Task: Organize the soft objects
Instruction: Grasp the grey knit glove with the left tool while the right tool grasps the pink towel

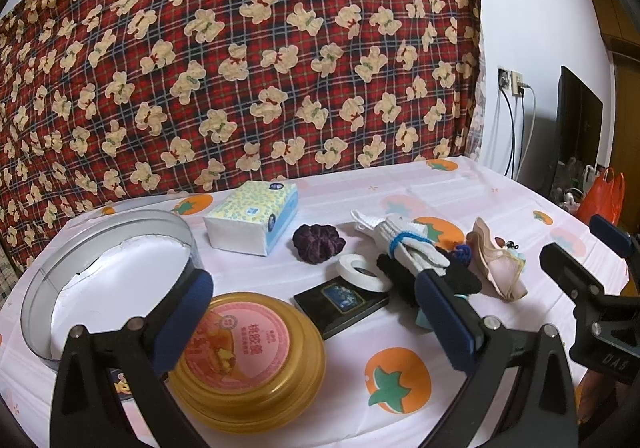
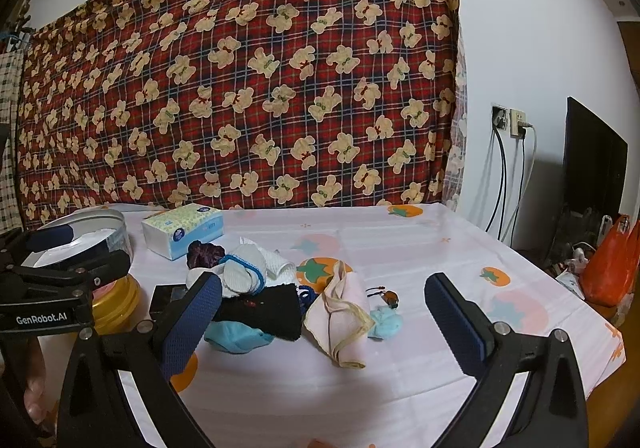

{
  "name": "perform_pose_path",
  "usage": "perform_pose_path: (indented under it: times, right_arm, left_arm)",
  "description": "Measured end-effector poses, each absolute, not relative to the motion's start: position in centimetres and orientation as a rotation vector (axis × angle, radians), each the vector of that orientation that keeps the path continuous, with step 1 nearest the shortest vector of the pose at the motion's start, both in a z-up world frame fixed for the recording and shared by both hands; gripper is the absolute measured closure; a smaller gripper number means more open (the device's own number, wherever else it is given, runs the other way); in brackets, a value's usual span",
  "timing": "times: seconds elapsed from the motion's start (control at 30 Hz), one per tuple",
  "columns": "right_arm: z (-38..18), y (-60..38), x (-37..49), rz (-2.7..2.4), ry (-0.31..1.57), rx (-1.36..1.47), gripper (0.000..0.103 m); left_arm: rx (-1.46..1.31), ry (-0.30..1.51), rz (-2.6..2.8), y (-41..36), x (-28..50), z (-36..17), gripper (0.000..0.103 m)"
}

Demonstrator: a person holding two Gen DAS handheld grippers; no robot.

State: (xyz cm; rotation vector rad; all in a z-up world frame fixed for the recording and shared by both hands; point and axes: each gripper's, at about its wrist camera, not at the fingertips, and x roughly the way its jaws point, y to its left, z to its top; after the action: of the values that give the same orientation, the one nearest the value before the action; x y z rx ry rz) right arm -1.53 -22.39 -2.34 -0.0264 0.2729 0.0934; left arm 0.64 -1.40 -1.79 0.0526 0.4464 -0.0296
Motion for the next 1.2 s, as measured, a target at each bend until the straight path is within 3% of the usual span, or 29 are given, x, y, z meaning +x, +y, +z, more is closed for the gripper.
perform_pose_path:
  times: [0.73,0.8,0.9,1.2]
  right_arm:
    - [-3.3,-27.3,1.5,0.028,0.345,0.078,0.001]
    - [-3.2,-27.7,2.2,0.035,0.364,0.092,0.008]
    - [-3.5,-28.8,3.8,0.054,0.418,0.137,0.020]
    - [-3.8,-29.5,5.3,0.075,0.455,0.178,0.020]
  left_arm:
    - [0.107,0.465,-0.047,-4.7,2.8,-1.5,0.000]
    - [0.110,0.486,-0.070,-5.4,3.6,-1.5,0.001]
    - [0.110,0.539,-0.103,-6.7,5.4,-1.9,0.010]
    - [0.106,0.717,-0.139,-9.4,11.1,-3.7,0.023]
